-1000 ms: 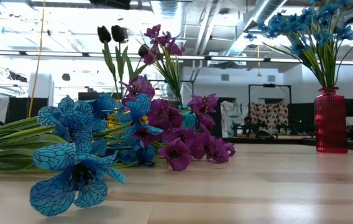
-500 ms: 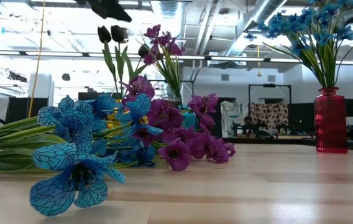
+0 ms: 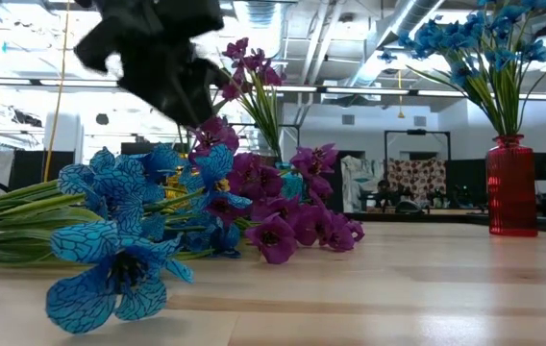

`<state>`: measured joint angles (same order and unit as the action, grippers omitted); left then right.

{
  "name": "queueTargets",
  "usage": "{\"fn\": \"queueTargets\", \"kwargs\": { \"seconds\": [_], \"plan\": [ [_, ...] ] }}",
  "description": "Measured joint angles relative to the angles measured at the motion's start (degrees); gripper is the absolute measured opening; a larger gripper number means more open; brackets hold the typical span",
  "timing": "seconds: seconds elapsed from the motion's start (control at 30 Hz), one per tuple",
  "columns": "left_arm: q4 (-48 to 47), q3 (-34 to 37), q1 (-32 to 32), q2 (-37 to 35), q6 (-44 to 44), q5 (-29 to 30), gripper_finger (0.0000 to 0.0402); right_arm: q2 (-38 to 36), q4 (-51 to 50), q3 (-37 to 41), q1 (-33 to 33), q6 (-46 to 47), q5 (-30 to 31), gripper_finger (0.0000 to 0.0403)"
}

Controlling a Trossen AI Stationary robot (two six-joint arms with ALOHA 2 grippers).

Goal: Sort flowers into vase by color
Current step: Put the bottom violet flower into the blue vase

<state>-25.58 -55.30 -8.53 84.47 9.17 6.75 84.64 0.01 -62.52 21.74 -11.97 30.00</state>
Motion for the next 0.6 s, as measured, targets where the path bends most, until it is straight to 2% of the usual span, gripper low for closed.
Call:
{"fn": "queueTargets", "kwargs": {
  "seconds": [0.2, 0.6],
  "plan": [
    [0.0, 0.0, 0.0, 6.1, 1.7, -4.0, 0.0231, 0.0, -0.1, 0.0, 0.0, 0.0, 0.0, 0.0198],
    [2.8, 0.0, 0.0, 13.4, 3.3, -2.9, 0.0224, 0.0, -1.5, 0.0, 0.0, 0.0, 0.0, 0.0198]
  ]
}}
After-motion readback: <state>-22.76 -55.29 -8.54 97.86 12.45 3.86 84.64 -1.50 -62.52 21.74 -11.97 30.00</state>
